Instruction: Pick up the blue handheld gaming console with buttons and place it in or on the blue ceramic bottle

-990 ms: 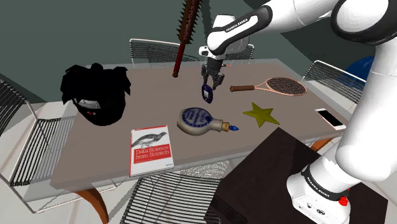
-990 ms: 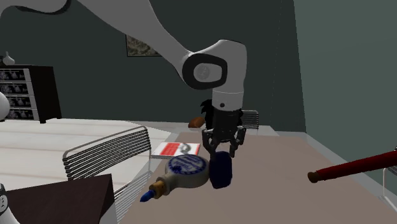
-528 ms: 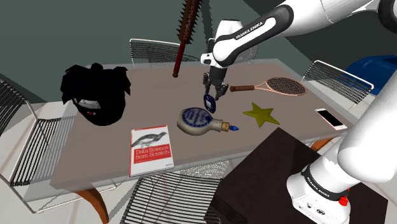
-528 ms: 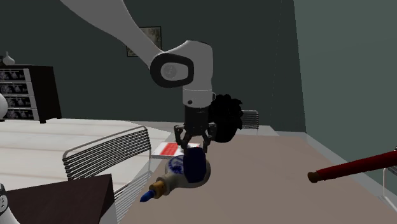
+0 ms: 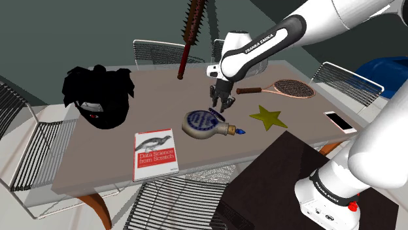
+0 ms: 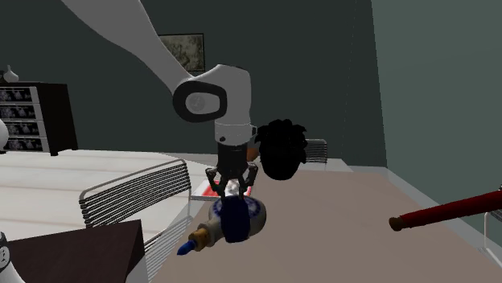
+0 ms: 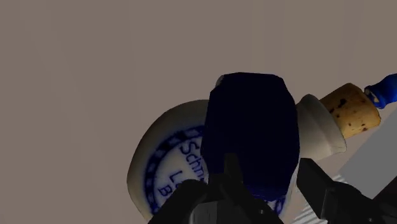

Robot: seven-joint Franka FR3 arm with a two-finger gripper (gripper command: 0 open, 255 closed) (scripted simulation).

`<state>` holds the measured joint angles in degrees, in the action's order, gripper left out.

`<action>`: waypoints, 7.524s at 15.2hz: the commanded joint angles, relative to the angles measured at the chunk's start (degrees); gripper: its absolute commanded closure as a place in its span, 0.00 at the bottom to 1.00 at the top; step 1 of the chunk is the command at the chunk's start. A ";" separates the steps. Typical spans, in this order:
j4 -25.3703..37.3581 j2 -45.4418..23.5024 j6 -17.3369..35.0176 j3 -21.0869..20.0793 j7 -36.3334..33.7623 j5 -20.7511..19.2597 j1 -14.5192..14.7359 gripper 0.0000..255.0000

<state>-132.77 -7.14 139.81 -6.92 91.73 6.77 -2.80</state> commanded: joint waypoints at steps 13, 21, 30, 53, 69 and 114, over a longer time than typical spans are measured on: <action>14.94 -12.68 -12.89 8.42 -42.94 -24.77 16.35 0.00; 13.82 -14.60 -9.80 8.90 -43.35 -25.45 16.01 0.00; 13.76 -14.55 -9.78 8.90 -43.35 -25.46 16.01 1.00; 16.30 -5.50 -21.04 8.28 -39.89 -23.42 16.04 1.00; 23.33 -0.35 -34.26 5.39 -42.16 -21.24 19.50 1.00; 21.96 -5.40 -28.70 4.20 -46.49 -21.56 21.11 0.00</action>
<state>-110.90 -12.54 111.25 -2.70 45.26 -14.81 18.29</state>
